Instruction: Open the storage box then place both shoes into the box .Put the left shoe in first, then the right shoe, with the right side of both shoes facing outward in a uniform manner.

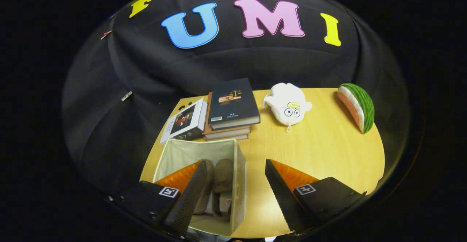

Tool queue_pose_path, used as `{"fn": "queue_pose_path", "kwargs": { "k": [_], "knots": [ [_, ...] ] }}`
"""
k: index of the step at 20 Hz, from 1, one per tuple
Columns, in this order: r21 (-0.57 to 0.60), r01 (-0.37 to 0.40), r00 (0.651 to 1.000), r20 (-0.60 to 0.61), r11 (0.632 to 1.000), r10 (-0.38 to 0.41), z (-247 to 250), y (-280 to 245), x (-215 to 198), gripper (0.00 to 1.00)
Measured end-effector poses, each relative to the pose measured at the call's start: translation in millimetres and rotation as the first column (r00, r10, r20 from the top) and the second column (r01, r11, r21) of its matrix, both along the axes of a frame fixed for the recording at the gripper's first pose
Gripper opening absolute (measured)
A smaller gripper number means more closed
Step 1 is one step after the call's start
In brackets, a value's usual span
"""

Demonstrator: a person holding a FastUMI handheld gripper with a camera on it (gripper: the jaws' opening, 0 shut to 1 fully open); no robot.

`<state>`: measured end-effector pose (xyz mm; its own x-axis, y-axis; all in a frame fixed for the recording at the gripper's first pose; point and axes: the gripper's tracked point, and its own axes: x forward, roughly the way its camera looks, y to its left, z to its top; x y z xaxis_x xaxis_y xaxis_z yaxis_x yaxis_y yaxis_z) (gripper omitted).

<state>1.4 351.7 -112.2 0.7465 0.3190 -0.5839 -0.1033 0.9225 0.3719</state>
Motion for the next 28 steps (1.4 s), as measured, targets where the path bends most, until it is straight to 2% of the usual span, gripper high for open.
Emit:
{"fn": "queue_pose_path", "kwargs": {
  "k": [6, 14, 22, 28],
  "knots": [
    [-0.095, 0.068, 0.990, 0.132, 0.993, -0.055, 15, -83, 15, 0.99],
    [-0.143, 0.150, 0.964, 0.242, 0.978, -0.112, 27, -191, 14, 0.99],
    [-0.135, 0.254, 0.914, 0.357, 0.958, -0.192, 55, -300, -8, 0.99],
    [-0.119, 0.311, 0.873, 0.427, 0.943, -0.234, 77, -345, -26, 0.99]
  ]
}}
